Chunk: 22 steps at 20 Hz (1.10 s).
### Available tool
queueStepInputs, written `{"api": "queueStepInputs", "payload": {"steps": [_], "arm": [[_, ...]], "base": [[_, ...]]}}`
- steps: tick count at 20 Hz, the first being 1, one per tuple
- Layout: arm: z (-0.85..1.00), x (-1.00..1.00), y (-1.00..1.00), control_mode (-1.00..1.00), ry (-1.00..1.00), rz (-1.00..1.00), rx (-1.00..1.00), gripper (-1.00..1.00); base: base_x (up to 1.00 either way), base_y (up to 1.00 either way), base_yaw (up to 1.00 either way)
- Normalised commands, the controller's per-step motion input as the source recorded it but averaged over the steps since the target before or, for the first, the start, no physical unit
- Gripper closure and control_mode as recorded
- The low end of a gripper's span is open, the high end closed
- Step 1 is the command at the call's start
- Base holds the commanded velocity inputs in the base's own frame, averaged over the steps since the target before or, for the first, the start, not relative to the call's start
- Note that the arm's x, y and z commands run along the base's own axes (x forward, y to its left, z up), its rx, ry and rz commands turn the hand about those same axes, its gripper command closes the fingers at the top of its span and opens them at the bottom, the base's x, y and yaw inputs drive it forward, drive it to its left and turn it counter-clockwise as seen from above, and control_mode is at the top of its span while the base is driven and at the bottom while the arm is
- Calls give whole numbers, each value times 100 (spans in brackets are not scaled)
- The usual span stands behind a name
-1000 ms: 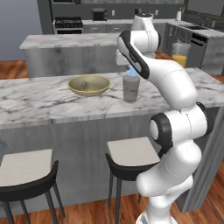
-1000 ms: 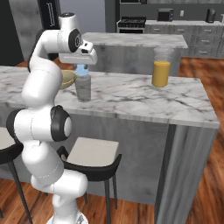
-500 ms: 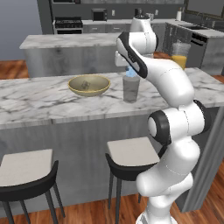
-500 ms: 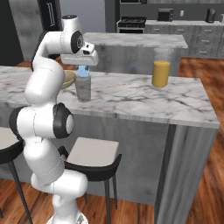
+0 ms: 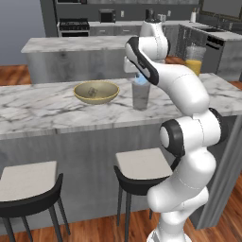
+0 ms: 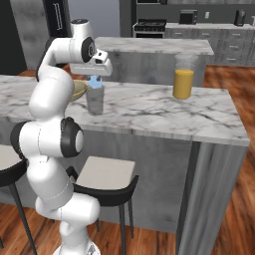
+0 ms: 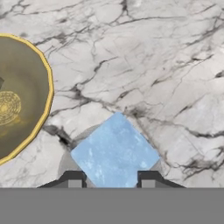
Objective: There are two ice cubes in the ice bowl. Place both ice cubes in the glass cup.
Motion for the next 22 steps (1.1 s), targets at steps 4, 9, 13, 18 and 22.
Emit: {"api": "queueStepInputs", "payload": {"steps": [4, 9, 13, 18, 22], "arm": [[0, -2, 0, -100, 0, 0, 0, 100], [0, -12, 0, -100, 0, 0, 0, 100], [0, -9, 0, -100, 0, 0, 0, 100], [0, -1, 0, -100, 0, 0, 0, 100], [0, 0, 0, -100, 0, 0, 0, -100]], "base": [[0, 0, 0], [0, 0, 0], [0, 0, 0], [0, 0, 0], [0, 0, 0]]}}
